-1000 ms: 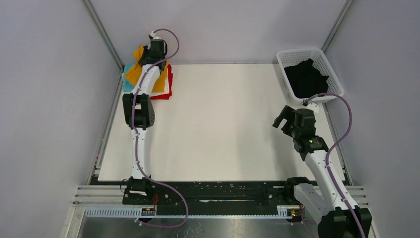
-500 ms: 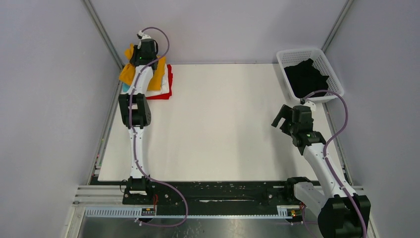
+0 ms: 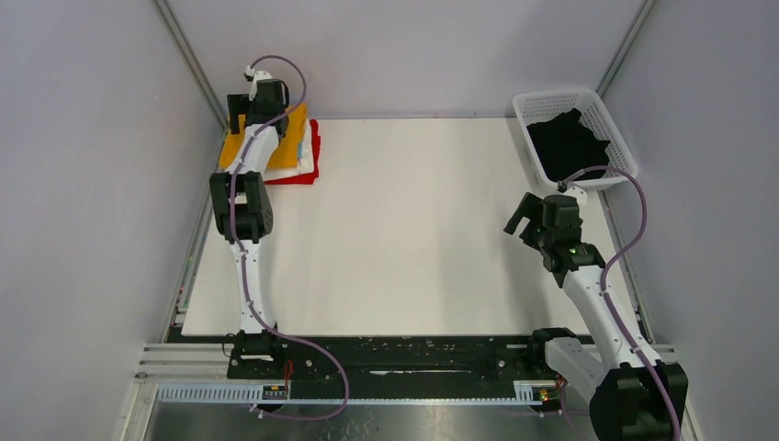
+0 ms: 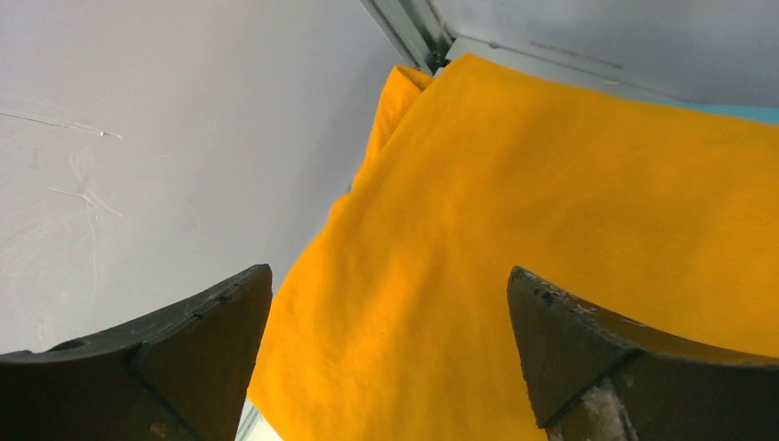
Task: Fold and stack the t-shirts
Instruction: Reset both arms
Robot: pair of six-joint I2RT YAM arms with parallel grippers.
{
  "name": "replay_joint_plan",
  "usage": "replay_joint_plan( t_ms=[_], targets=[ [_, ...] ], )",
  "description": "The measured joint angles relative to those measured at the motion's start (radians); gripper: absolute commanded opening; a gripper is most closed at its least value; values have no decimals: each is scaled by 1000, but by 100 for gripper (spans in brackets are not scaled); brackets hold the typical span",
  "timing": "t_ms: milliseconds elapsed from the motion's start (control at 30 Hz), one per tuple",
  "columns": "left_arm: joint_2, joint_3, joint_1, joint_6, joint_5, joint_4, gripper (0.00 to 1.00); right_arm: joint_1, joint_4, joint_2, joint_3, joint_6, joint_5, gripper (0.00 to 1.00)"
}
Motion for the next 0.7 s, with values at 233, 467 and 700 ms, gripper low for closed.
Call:
replay_joint_plan(
  t_ms=[233,467,700],
  targets=[
    [-125,-54,-35,-109,101,-12,99,0,0,-28,0,0,0,100],
    [-168,-82,-123,-180,290,-55,99,0,0,-55,0,0,-6,100],
    [-548,-550,-222,-337,600,-6,99,0,-3,-167,-40,18,4,99]
  ],
)
